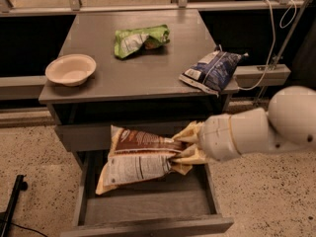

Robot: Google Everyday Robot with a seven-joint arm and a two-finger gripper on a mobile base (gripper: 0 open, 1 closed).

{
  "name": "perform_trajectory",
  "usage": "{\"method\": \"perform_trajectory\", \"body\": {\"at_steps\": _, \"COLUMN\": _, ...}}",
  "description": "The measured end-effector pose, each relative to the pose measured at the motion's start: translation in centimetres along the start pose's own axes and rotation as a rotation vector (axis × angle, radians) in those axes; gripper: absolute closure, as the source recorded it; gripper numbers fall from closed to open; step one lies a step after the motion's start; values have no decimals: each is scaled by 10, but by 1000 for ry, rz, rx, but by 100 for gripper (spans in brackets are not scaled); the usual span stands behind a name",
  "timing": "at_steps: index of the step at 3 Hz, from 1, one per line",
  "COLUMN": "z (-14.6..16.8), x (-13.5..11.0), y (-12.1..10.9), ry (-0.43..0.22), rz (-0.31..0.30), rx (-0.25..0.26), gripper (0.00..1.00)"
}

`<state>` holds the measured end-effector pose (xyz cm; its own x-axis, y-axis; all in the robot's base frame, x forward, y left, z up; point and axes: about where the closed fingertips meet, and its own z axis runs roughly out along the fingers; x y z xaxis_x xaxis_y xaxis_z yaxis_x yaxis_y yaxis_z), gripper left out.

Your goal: Place brown chip bag into middle drawer

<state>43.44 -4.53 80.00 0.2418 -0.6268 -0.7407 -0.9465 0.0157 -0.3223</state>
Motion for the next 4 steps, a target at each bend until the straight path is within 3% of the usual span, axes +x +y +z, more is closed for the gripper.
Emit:
{"method": "perform_trajectory", "body": {"at_steps": 1, "z": 43, "x": 60, "y": 23, "ry": 2, "rz": -2, "rx": 14, "gripper": 100}}
{"method": "perform_trajectory", "body": {"at_steps": 2, "z": 76, "x": 108, "y": 43, "ry": 25, "rz": 30, "rx": -13, "gripper": 100}}
{"method": "perform_trajectory", "body": {"at_steps": 4, "z": 119, "x": 205, "y": 79, "ry": 86, "rz": 311, "rx": -28, "gripper": 100}}
